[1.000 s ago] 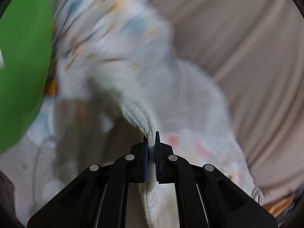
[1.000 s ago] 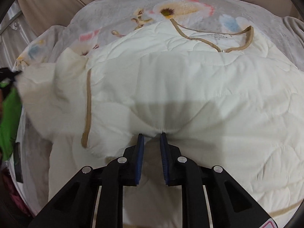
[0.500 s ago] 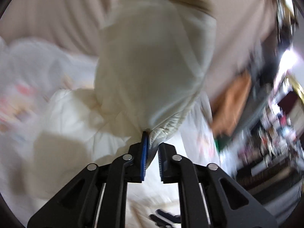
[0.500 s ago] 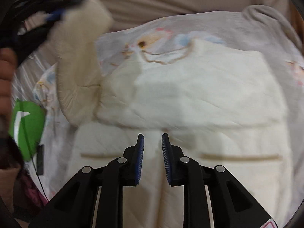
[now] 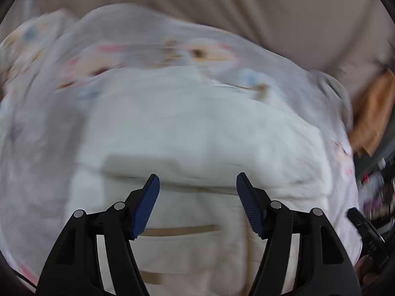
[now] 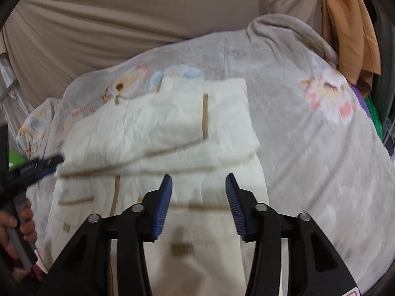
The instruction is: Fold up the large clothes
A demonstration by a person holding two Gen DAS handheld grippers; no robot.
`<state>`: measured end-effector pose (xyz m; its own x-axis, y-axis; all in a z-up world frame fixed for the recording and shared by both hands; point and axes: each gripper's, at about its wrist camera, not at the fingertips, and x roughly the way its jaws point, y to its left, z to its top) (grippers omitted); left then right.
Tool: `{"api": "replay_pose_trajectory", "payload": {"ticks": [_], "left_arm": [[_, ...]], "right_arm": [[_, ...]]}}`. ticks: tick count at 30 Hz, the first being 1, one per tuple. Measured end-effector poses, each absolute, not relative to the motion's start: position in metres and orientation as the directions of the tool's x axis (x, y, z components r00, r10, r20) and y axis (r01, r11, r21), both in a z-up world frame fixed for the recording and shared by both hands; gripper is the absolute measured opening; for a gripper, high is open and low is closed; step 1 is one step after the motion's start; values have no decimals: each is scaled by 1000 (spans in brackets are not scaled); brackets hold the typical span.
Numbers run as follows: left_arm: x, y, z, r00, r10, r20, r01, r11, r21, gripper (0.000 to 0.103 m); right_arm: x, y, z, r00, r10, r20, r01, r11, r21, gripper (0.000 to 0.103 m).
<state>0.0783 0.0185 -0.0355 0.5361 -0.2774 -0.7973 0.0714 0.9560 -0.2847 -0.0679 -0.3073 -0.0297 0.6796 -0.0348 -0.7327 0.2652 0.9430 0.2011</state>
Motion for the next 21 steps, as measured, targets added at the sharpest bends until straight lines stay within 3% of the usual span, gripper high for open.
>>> {"api": "replay_pose_trajectory", "payload": {"ticks": [2,5,9,16,17,18,19,20,21], "left_arm": [[85,65,-43,543,-226,-809,-67,948,-310,63],[81,104,-51,550,-150,-821,-131,956,-263,63],[81,119,-69,527,-86,-845,-129,975,-180,63],[110,115,-107,473,-81,-877,-75,988,-132,59],[114,115,-107,477,-72,-876,-72,990,-120,54],[120,116,-108,482,-64,-874,-68,992,-111,50],[125,116,-107,485,-70,-872,-63,991,-115,39],[131,117,-104,488,-83,-869,-58,990,-127,27],[135,117,-99,500,-92,-861,-55,989,-137,22]], "right_arm": [[-43,-316,-28,686,-28,-727,267,939,215,50],[-14,-328,-33,688,-4,-726,294,916,274,51],[14,-341,-53,669,33,-743,347,870,351,51],[44,-341,-88,627,100,-772,404,806,433,51],[47,-339,-90,620,97,-779,411,805,428,48],[50,-337,-91,616,97,-782,414,804,426,26],[53,-336,-90,620,114,-776,404,802,441,10],[54,-334,-83,641,131,-756,386,796,466,10],[51,-330,-67,692,118,-712,356,802,479,9]]}}
